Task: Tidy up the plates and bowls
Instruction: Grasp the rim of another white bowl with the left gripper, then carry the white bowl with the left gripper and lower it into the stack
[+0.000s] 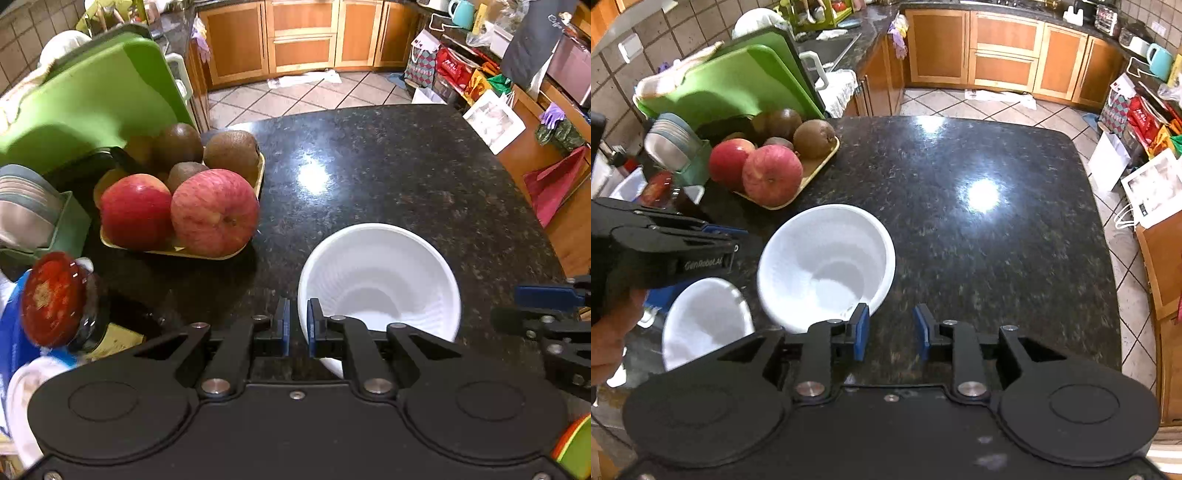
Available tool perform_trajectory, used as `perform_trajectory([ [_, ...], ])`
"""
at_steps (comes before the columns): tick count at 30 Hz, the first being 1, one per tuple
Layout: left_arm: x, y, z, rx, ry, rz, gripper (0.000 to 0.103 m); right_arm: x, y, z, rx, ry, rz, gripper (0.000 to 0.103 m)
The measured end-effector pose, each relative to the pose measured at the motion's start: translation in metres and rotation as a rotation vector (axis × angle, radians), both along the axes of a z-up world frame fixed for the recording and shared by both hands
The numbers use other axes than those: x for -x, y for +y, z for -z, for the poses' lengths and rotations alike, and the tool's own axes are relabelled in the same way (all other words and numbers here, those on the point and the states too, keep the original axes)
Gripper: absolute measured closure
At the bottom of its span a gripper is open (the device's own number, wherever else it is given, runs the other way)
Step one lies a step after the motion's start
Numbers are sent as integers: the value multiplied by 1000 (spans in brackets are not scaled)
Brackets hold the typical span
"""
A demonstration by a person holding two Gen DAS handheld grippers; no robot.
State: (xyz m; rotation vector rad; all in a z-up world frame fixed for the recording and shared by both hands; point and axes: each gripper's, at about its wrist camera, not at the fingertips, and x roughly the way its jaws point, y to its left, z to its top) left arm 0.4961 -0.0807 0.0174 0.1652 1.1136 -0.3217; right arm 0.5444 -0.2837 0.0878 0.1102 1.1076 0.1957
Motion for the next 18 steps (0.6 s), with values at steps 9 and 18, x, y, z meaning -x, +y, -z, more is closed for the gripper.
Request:
perform_trajectory([
  [9, -12, 0, 8, 27, 32, -11, 86, -24, 2, 27, -38, 36, -11, 74],
  [18, -11, -17, 18, -21, 41, 7, 86, -22, 10, 32, -10, 17, -25, 80],
])
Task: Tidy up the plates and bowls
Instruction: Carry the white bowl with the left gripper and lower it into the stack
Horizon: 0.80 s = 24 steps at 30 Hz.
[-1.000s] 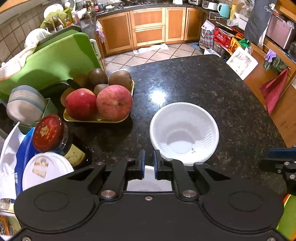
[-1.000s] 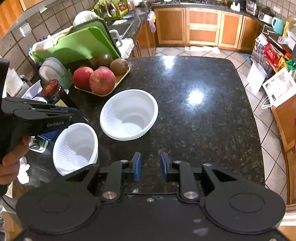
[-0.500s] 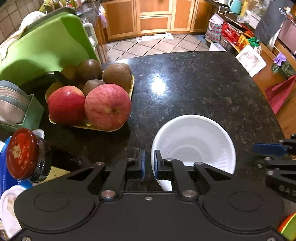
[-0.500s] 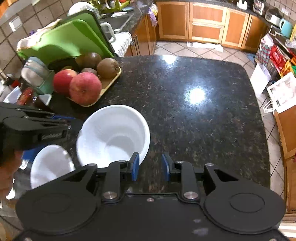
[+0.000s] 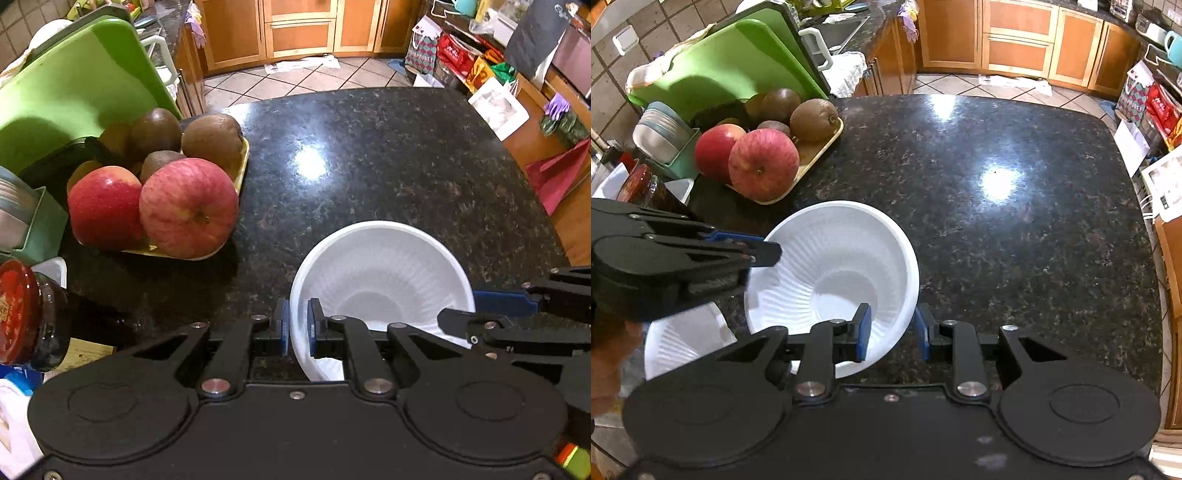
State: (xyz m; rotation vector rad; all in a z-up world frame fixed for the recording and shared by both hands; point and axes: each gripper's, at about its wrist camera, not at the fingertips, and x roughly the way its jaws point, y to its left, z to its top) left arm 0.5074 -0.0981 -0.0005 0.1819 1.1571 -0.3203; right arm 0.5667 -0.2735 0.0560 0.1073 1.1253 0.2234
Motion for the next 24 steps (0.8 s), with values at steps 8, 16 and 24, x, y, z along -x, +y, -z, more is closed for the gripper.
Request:
perform_trajectory([
  [8, 11, -2, -3, 16, -9, 9, 91, 16, -6, -7, 15, -35, 11, 86],
  [16, 48, 2, -29, 33, -54, 31, 91, 57, -6, -36, 14, -88, 20, 87],
  [24, 97, 15, -64, 45, -111, 32, 91, 119, 3, -75, 32, -166, 2, 87],
])
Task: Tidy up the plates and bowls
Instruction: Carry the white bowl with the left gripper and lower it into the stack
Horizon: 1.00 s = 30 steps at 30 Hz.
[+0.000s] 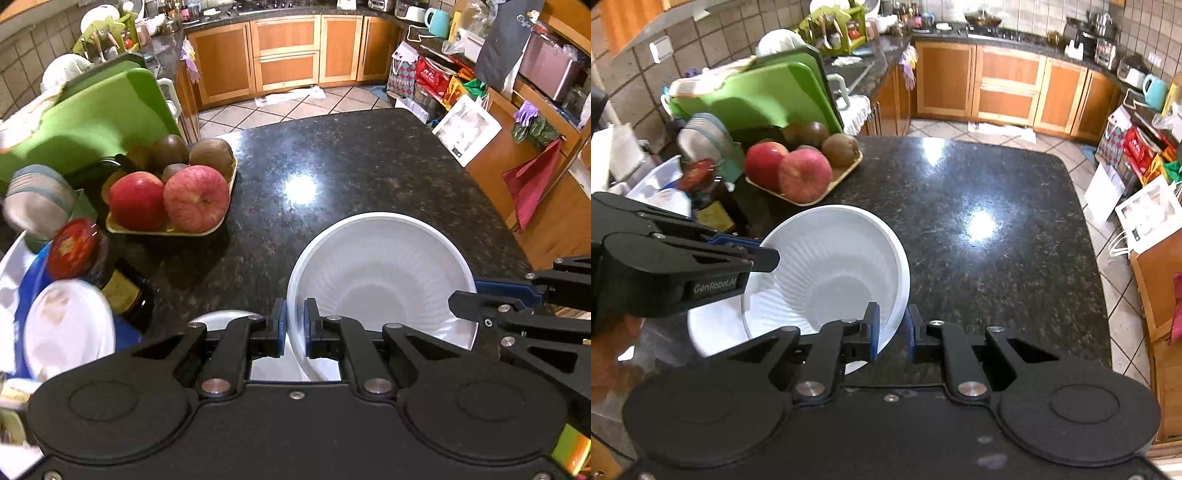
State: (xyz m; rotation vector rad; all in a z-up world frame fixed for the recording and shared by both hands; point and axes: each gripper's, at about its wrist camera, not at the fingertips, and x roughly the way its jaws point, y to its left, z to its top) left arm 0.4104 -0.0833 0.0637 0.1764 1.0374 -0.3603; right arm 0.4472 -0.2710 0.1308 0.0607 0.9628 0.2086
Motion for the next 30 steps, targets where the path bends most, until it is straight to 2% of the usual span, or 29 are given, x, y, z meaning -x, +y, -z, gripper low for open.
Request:
perform_trajectory([
  [7, 49, 14, -19, -17, -22, -4, 91, 55, 17, -25, 21, -46, -41, 87],
  [11, 75, 23, -20, -29, -16, -13, 91, 82, 24, -26, 19, -34, -64, 87],
  [22, 136, 35, -12, -61, 3, 4, 91, 139, 43, -4, 32, 26, -116, 87],
  [30, 154, 37, 17, -88, 76, 26, 90, 155, 54, 22, 47, 87, -144, 87],
])
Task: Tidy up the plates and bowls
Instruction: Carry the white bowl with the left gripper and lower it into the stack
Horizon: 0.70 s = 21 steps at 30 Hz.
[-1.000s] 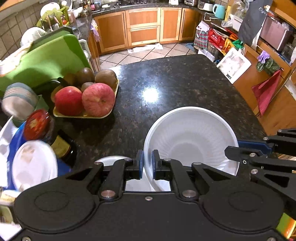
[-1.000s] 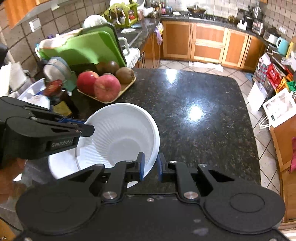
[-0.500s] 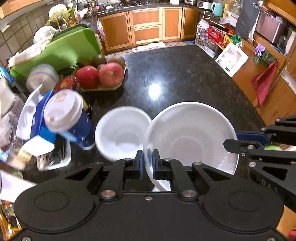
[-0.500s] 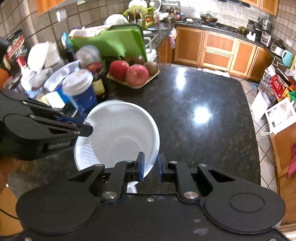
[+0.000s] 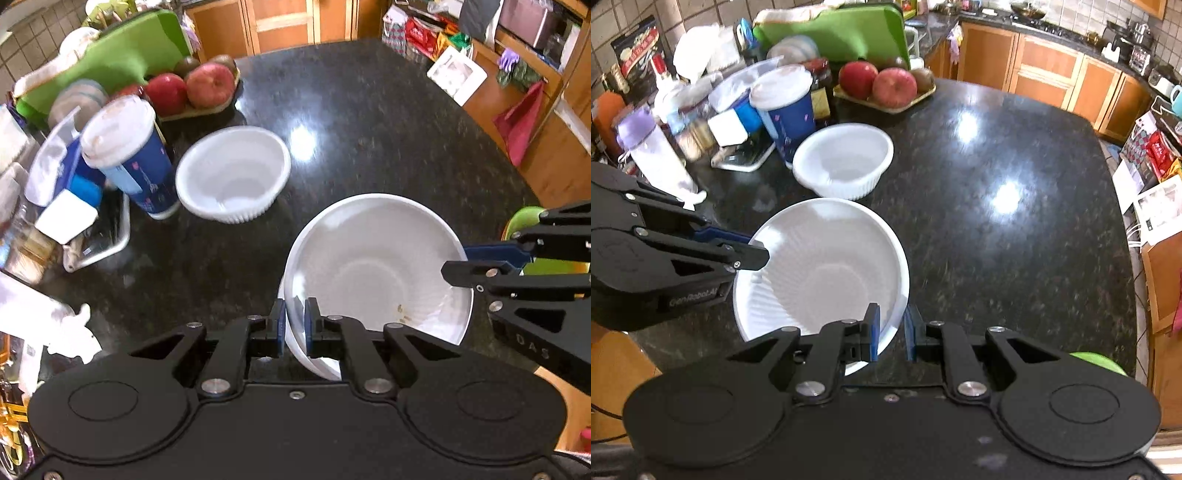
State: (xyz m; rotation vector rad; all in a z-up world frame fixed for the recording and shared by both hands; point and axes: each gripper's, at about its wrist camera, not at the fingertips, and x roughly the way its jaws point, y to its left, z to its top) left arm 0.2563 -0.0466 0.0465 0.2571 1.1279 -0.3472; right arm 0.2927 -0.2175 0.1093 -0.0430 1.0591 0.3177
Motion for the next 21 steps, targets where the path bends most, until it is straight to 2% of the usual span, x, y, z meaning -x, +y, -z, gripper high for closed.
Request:
perform_trajectory([
  [7, 3, 2, 20, -12, 4, -3, 90, -7, 6, 21, 8, 35, -3, 87],
  [13, -4, 6, 38, -1, 47, -14, 88, -14, 9, 37, 6, 68, -5, 87],
  [21, -3, 9, 40, 16, 30, -10, 84, -14, 8, 40, 5, 53, -4, 87],
])
